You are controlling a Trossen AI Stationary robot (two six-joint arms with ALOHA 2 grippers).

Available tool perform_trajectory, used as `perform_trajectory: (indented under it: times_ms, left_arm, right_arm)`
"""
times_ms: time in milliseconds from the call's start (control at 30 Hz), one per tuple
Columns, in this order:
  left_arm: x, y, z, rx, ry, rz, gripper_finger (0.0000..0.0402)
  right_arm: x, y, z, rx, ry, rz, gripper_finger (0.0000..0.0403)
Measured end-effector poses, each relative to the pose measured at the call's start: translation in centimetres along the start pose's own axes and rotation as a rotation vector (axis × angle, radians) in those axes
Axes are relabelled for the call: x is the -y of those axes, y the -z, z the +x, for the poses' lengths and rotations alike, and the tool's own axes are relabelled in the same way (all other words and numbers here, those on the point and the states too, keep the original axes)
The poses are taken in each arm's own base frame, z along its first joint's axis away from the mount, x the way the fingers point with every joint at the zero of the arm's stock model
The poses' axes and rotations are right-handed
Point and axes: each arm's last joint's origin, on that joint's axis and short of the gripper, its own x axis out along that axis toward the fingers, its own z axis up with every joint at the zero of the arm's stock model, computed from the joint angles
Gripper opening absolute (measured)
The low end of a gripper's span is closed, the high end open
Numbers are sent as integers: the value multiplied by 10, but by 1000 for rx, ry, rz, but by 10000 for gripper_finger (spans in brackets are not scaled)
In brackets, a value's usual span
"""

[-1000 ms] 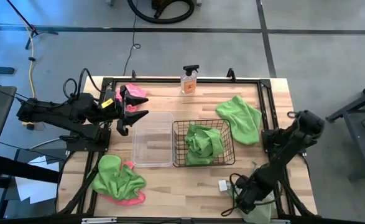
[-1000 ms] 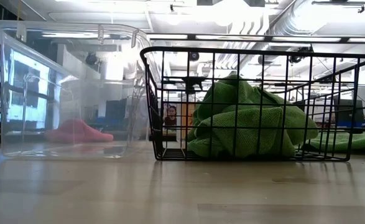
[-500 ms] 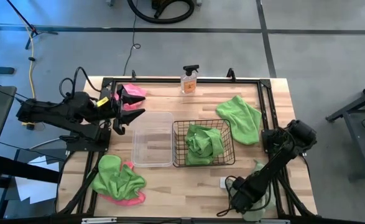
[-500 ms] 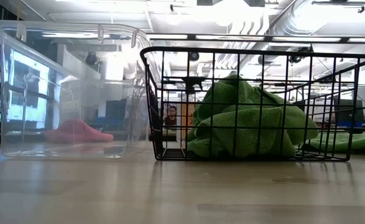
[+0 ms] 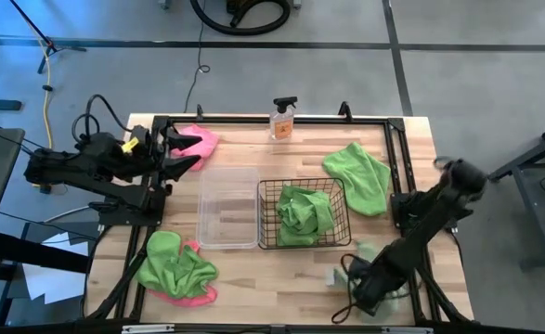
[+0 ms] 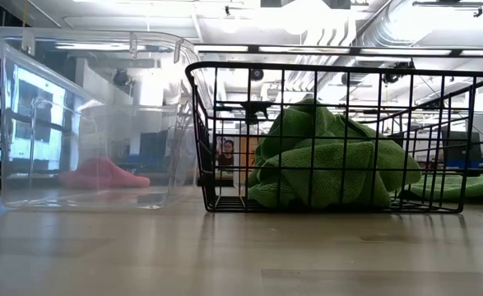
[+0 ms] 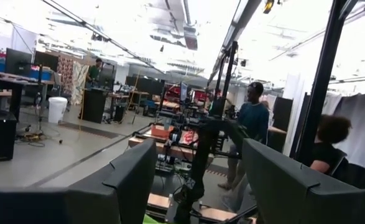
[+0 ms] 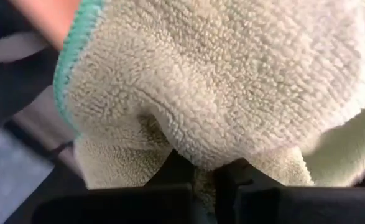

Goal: Sort microfiber towel by color & place in baskets
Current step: Put the green towel into the wire basket

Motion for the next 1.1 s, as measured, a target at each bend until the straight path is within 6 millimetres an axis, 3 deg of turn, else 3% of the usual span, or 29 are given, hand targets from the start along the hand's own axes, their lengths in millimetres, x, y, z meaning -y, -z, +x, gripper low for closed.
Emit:
perform_trajectory:
  times_ms: [133, 300, 700, 867, 1000, 1100]
  left_arm:
    - [0, 0, 0, 0, 0, 1, 226]
    - [0, 0, 0, -1, 0, 1, 226]
    - [0, 0, 0, -1, 0, 0, 226]
    - [0, 0, 0, 1, 0, -2, 226]
    - [0, 0, 0, 3, 0, -2, 226]
    - [0, 1, 2, -3, -2, 0, 226]
  right_arm:
    - [-3, 6, -47, -35, -275, -194, 5]
    - [-7, 3, -91, 126, -559, -466, 3]
    - [-3, -70, -166, 799, -846, -830, 3]
    - [16, -72, -208, 1135, -728, -924, 3]
    - [27, -63, -242, 1447, -488, -979, 3]
    - [33, -62, -254, 1588, -304, -955, 3]
